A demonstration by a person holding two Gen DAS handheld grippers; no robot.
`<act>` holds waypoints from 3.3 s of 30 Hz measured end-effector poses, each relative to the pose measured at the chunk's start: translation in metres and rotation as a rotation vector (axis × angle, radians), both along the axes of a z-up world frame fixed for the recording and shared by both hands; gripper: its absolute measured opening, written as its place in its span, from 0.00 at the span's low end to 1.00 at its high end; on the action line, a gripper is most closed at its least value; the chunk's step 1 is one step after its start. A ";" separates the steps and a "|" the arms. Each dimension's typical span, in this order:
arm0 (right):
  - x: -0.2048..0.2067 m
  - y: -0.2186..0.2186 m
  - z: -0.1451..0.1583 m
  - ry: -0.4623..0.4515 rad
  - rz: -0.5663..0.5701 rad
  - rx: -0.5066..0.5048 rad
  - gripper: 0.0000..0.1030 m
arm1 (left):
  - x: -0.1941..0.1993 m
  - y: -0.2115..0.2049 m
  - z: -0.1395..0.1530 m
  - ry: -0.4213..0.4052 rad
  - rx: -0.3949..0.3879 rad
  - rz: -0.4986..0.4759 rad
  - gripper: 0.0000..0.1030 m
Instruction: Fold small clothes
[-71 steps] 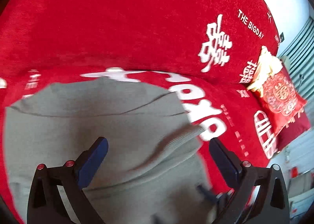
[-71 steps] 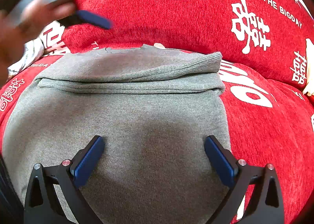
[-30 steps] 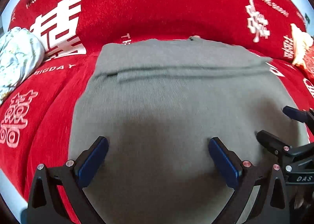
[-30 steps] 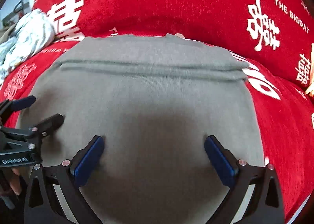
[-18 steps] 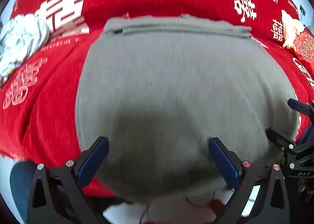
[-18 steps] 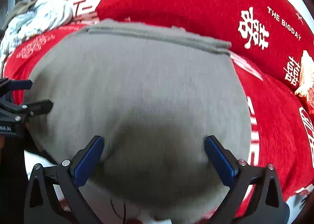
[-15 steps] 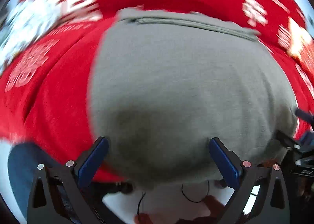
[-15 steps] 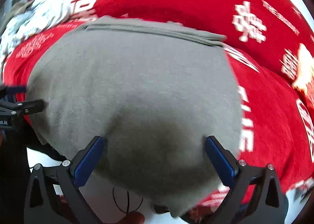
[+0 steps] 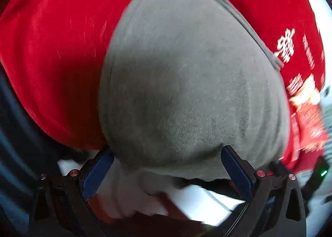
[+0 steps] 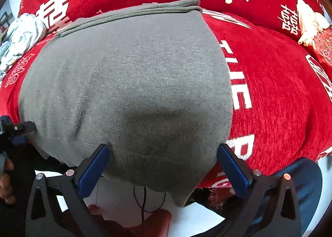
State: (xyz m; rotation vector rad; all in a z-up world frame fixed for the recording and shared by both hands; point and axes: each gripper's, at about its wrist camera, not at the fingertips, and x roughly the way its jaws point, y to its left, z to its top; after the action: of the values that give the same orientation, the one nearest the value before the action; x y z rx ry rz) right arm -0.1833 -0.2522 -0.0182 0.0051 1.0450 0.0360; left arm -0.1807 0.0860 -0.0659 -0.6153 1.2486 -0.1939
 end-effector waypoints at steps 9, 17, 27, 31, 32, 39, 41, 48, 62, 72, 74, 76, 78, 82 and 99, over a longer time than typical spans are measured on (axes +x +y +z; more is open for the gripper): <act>-0.011 -0.009 0.017 -0.023 0.014 0.023 0.10 | -0.014 0.006 0.015 -0.057 -0.057 0.007 0.17; -0.006 -0.028 0.064 -0.154 0.063 0.257 0.08 | -0.001 -0.011 0.105 -0.344 0.073 -0.086 0.14; 0.092 -0.035 0.062 -0.226 -0.049 0.318 0.08 | 0.123 -0.006 0.108 -0.323 0.074 0.006 0.14; 0.100 -0.035 0.048 -0.196 -0.049 0.330 0.10 | 0.128 0.005 0.079 -0.256 0.000 0.032 0.22; 0.099 -0.037 0.049 -0.200 -0.048 0.343 0.16 | 0.123 0.009 0.077 -0.261 -0.023 0.035 0.28; 0.066 -0.042 0.059 -0.246 -0.037 0.341 0.80 | 0.095 0.014 0.098 -0.303 -0.115 0.030 0.93; 0.058 -0.044 0.056 -0.232 -0.038 0.366 0.80 | 0.096 0.009 0.090 -0.255 -0.155 0.013 0.93; 0.057 -0.039 0.042 -0.166 -0.010 0.447 0.54 | 0.104 -0.010 0.088 -0.259 -0.155 -0.010 0.91; 0.066 -0.031 0.083 -0.274 0.079 0.506 0.10 | 0.092 0.003 0.129 -0.412 -0.093 -0.046 0.14; 0.109 -0.033 0.125 -0.352 0.020 0.500 0.10 | 0.117 -0.001 0.166 -0.485 -0.042 0.000 0.14; 0.115 -0.031 0.128 -0.348 0.017 0.487 0.10 | 0.123 -0.003 0.169 -0.490 -0.017 0.003 0.14; 0.123 -0.028 0.129 -0.345 0.008 0.461 0.10 | 0.127 -0.003 0.171 -0.498 -0.013 0.008 0.11; 0.129 -0.028 0.130 -0.341 0.001 0.455 0.10 | 0.130 -0.001 0.171 -0.495 -0.007 0.019 0.11; 0.142 -0.026 0.136 -0.340 -0.001 0.439 0.10 | 0.144 0.001 0.170 -0.473 -0.001 0.036 0.11; 0.188 -0.020 0.141 -0.323 -0.014 0.382 0.10 | 0.185 -0.005 0.180 -0.489 0.045 0.025 0.11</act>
State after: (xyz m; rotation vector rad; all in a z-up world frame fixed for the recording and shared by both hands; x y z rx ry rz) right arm 0.0043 -0.2723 0.1230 0.3428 0.7024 0.2166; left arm 0.0041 0.0813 0.1140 -0.5053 0.7711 -0.2765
